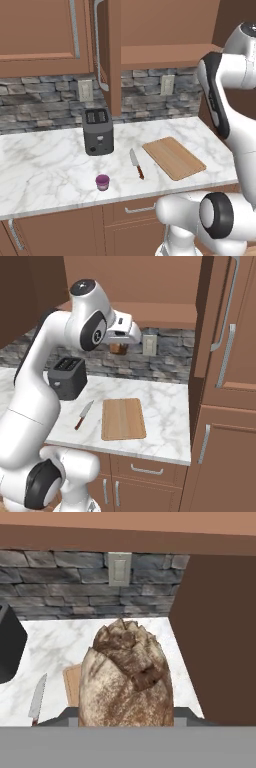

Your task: Pick the bread, place it on the cutting board, pick the jam, place it on the counter, and close the cabinet.

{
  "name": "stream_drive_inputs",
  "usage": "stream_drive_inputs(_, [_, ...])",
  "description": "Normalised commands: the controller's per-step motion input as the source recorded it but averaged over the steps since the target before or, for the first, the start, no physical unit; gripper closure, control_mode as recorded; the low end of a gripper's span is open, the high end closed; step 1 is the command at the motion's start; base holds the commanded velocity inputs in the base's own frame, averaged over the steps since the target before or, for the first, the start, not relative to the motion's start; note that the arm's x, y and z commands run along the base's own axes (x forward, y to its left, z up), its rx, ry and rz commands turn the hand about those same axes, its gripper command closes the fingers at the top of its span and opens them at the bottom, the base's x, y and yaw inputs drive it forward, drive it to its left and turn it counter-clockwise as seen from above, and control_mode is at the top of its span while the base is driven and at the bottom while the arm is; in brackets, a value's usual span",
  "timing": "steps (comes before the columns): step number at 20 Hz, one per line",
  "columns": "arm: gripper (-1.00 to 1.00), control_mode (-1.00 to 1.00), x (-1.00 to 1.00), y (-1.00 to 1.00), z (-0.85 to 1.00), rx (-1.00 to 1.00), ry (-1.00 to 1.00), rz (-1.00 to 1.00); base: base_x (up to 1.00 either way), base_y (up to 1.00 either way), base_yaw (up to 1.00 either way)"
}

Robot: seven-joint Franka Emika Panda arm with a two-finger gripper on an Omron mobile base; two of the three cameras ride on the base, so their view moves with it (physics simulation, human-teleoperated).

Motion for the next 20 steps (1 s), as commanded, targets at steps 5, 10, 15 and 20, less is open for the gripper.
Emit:
stream_drive_inputs(5, [1.0,-1.0,-0.02,0.13,-0.3,0.0,0.0,0.01,0.0,0.0,0.0])
stream_drive_inputs(10, [1.0,-1.0,-0.08,0.04,-0.31,0.0,-0.01,0.03,0.0,0.0,0.0])
stream_drive_inputs(15, [1.0,-1.0,-0.07,0.0,-0.32,0.0,-0.04,0.02,0.0,0.0,0.0])
stream_drive_inputs(20, [1.0,-1.0,-0.08,0.03,-0.35,0.0,-0.06,0.02,0.0,0.0,0.0])
